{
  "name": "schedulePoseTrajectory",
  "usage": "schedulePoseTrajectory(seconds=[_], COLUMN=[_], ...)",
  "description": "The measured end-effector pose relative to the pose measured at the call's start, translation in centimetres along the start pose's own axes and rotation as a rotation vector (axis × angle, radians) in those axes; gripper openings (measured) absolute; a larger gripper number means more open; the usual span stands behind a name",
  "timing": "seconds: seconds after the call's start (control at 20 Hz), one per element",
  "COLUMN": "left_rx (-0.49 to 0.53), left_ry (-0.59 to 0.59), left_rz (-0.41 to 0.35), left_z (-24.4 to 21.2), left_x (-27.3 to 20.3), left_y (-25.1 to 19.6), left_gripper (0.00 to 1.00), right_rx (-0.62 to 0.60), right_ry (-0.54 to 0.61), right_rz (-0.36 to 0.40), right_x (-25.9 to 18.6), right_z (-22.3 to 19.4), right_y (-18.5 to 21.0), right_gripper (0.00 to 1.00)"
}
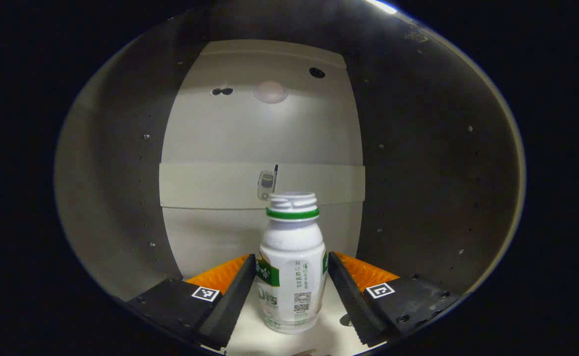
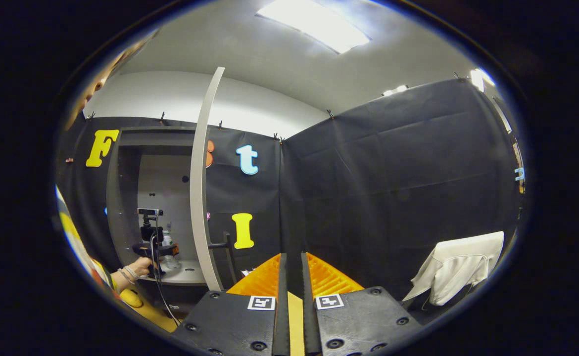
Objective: Open the cabinet door with the right hand, grasp the bottle in the cabinet with the left hand and place it on the coaster, then close the cabinet door with the right hand.
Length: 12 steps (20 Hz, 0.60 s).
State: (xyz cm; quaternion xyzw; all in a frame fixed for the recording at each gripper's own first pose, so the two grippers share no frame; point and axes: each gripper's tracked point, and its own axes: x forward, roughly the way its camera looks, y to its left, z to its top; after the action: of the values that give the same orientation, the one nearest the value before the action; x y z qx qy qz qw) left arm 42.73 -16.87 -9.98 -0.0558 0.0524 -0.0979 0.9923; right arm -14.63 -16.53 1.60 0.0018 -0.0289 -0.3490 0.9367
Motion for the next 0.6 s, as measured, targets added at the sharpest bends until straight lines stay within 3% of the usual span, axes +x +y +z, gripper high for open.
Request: schedulePoseTrajectory(seconds=[0.05,0.1,0.15,0.2,0.25,0.6], left_rx=[-0.005,-0.015,-0.026,-0.039,-0.044,0.032], left_ry=[0.008,0.001,0.002,0.003,0.005,-0.071], left_rz=[0.001,0.012,-0.003,-0.019,-0.031,-0.108], left_z=[-0.5,-0.4,-0.3,-0.1,0.1,3.7], left_x=[0.3,0.2,0.1,-0.2,-0.5,-8.7], left_y=[-0.1,-0.1,-0.4,-0.5,-0.4,-0.8], left_gripper=[0.92,0.88,0.81,0.78,0.77,0.77], right_rx=[-0.002,-0.003,-0.005,-0.011,-0.016,-0.010], right_ry=[0.010,0.019,0.026,0.029,0.032,-0.003], right_rz=[0.014,0.026,0.031,0.032,0.032,0.106], right_x=[0.2,0.3,0.6,0.6,0.7,-0.8], right_z=[-0.2,-0.5,-0.6,-0.7,-0.9,0.4], right_y=[0.4,0.7,0.8,0.8,0.9,3.3], right_gripper=[0.16,0.16,0.07,0.16,0.16,0.16])
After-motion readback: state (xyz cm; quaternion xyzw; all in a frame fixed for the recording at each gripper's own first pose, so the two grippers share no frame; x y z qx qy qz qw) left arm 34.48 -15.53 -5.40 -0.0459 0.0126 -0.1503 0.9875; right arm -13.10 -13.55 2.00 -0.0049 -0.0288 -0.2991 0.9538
